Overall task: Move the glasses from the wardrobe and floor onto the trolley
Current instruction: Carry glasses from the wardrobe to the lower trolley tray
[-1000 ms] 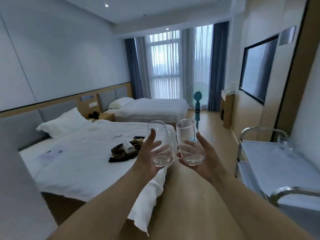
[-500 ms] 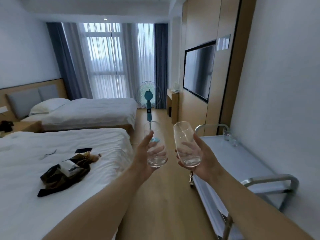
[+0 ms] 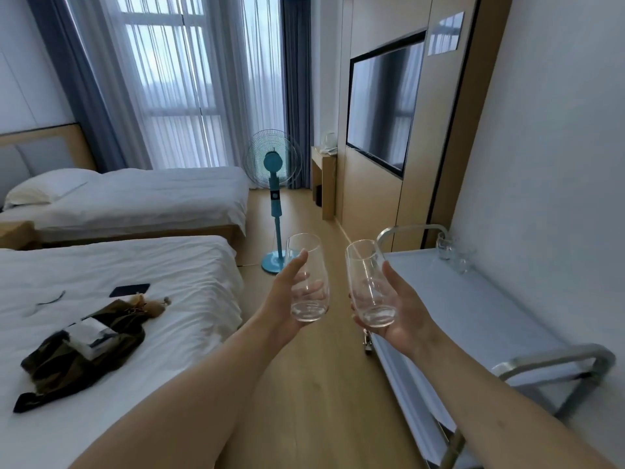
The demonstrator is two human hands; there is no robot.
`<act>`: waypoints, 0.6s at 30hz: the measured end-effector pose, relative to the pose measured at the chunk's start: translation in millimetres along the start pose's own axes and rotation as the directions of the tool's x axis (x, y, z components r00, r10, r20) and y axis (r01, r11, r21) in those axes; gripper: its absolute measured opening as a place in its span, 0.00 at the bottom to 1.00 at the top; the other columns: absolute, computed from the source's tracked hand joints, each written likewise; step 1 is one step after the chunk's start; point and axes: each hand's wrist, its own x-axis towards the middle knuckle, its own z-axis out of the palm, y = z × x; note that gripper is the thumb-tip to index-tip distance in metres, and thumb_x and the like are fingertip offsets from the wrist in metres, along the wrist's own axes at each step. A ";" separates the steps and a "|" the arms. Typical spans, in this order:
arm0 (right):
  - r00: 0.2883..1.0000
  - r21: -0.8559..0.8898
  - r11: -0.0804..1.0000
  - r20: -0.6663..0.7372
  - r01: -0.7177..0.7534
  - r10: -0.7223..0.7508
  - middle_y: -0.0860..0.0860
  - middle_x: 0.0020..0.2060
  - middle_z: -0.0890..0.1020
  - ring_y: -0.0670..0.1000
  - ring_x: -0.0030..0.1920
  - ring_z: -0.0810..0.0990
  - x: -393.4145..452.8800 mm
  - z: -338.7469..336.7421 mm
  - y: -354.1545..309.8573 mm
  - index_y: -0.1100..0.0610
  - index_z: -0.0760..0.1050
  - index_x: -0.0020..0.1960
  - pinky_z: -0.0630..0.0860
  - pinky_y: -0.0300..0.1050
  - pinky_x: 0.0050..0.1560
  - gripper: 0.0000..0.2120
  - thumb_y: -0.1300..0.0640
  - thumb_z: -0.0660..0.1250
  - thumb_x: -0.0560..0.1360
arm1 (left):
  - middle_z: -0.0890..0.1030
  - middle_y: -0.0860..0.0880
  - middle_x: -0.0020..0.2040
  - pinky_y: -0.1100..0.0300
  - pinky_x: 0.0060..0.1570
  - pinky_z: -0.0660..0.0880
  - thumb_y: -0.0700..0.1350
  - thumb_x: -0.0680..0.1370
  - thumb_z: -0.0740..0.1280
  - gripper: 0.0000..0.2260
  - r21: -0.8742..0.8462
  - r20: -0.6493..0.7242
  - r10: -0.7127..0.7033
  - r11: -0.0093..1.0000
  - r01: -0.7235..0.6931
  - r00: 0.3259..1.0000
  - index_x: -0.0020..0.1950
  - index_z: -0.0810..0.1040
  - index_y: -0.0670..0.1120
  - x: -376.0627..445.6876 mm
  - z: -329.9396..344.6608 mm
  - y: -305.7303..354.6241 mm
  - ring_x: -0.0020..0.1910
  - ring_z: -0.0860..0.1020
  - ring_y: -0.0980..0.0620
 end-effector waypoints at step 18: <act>0.999 0.108 0.993 0.009 -0.054 0.053 0.63 0.56 0.82 0.62 0.51 0.82 230.0 -68.9 -94.0 0.61 0.72 0.70 0.80 0.58 0.49 0.39 0.39 0.74 0.68 | 0.75 0.44 0.44 0.54 0.44 0.74 0.61 0.74 0.73 0.36 0.053 0.022 -0.043 0.998 0.042 0.999 0.71 0.69 0.37 227.9 55.1 77.9 0.36 0.74 0.49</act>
